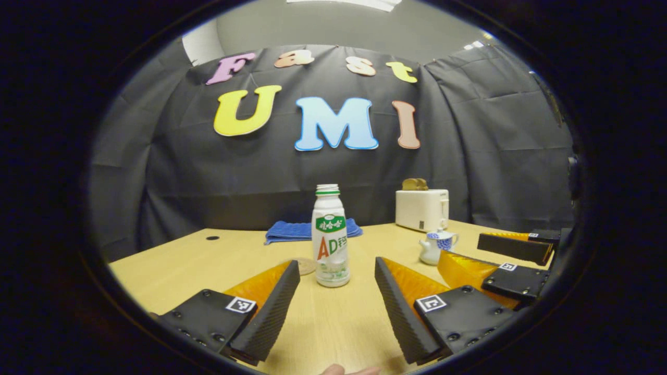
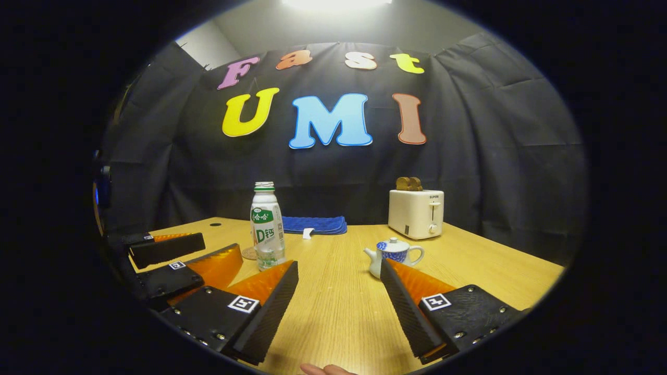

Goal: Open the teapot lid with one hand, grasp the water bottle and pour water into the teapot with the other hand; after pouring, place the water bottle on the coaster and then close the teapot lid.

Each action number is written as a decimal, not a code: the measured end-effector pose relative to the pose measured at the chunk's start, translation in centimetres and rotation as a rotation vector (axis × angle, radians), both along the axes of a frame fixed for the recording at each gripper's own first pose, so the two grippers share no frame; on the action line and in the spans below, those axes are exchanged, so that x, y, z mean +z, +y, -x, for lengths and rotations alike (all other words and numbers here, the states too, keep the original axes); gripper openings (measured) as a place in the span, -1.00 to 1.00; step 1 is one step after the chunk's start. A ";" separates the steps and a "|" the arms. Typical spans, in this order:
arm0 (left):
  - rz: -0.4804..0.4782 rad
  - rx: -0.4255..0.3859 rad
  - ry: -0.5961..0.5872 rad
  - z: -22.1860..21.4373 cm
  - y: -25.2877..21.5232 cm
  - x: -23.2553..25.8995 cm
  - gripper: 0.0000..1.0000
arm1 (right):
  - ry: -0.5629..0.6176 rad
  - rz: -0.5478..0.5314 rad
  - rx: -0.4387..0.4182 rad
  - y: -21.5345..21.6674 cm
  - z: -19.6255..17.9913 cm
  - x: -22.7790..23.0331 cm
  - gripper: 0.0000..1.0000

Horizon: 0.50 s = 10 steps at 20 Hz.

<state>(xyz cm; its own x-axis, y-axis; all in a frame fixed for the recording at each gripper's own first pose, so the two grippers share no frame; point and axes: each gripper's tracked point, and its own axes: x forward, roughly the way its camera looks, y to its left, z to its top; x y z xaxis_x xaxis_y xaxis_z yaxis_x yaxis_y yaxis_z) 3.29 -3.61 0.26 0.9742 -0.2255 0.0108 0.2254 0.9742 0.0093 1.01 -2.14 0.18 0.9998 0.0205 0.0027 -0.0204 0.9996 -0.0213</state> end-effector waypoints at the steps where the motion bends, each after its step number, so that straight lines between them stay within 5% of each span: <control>1: -0.019 0.019 -0.006 -0.7 0.6 0.1 0.83 | 0.016 0.034 0.006 -0.9 -1.1 0.0 0.94; 3: -0.040 0.043 -0.070 -2.0 0.8 1.8 1.00 | 0.072 -0.008 0.022 -2.9 -3.9 0.1 0.95; 6: 0.026 0.001 -0.154 -3.5 -0.3 5.5 1.00 | 0.098 -0.088 -0.022 -5.9 -7.5 0.9 0.96; 10: 0.022 -0.026 -0.095 -7.8 -1.1 5.3 1.00 | 0.099 0.009 -0.053 -7.5 -12.8 1.7 0.77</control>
<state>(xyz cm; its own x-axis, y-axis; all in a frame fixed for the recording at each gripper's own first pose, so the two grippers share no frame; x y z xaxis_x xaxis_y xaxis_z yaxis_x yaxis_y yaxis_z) 11.09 -4.72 5.57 0.9625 -0.2489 0.1081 0.2492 0.9684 0.0109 13.83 -9.67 1.86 0.9949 -0.0331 -0.0956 0.0302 0.9991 -0.0312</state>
